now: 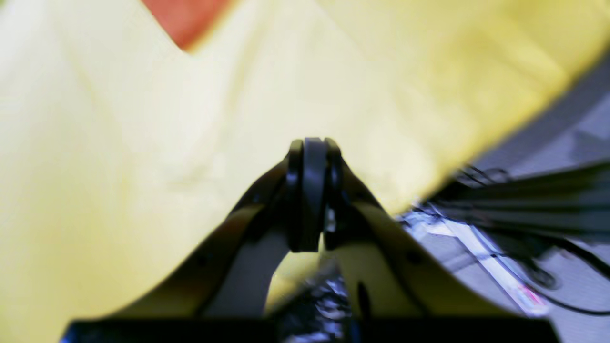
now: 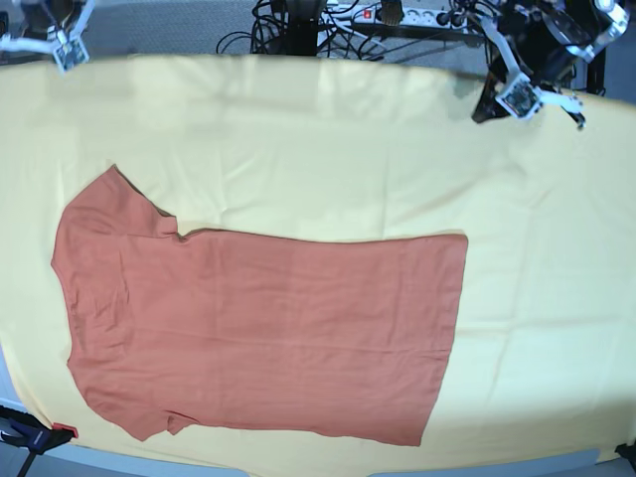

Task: Fold the T-shirt properly
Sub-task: 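Lower both grippers toward the shirt's shoulder corners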

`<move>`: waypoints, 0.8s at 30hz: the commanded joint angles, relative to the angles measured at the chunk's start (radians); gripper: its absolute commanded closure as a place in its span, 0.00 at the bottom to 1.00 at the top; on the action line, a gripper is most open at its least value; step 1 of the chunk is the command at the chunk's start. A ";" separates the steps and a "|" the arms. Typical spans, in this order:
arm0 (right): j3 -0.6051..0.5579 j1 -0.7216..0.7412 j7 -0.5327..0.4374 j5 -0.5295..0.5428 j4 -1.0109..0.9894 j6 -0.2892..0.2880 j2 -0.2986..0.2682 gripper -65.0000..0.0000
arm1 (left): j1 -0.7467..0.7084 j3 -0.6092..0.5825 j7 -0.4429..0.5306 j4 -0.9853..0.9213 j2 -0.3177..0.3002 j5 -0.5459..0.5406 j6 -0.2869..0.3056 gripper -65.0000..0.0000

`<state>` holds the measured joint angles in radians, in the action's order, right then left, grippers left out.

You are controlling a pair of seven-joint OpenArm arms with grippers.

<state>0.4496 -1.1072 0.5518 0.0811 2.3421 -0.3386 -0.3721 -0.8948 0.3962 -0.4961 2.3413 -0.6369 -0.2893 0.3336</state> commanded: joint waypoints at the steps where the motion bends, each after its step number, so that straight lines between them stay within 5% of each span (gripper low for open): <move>1: 0.008 0.007 -0.018 0.023 0.014 -0.027 -0.016 1.00 | 0.016 0.006 0.025 0.015 -0.030 -0.008 0.000 1.00; 7: 0.008 0.231 -0.082 0.080 0.014 -0.121 -0.099 1.00 | 0.182 0.006 0.112 -0.042 -0.153 0.000 0.066 1.00; 13: 0.006 0.351 -0.101 0.187 0.014 -0.283 -0.124 1.00 | 0.256 -0.014 0.241 -0.225 -0.236 0.006 0.251 1.00; 16: 0.006 0.418 -0.112 0.185 -0.025 -0.266 -0.124 1.00 | 0.339 -0.084 0.362 -0.325 -0.299 0.097 0.296 0.73; 19: 0.006 0.463 -0.115 0.186 -0.115 -0.264 -0.124 0.75 | 0.431 -0.198 0.448 -0.393 -0.350 0.239 0.293 0.44; 22: -0.005 0.495 -0.115 0.186 -0.197 -0.266 -0.124 0.53 | 0.543 -0.346 0.475 -0.455 -0.394 0.366 0.227 0.42; 24: -0.023 0.513 -0.115 0.185 -0.235 -0.265 -0.124 0.51 | 0.639 -0.452 0.475 -0.488 -0.415 0.424 0.180 0.42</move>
<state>0.4213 -0.5945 0.4583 0.2584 2.0937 -0.6075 -0.4816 -0.2695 -0.0769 -0.0448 1.8393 -1.0248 0.1490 0.5362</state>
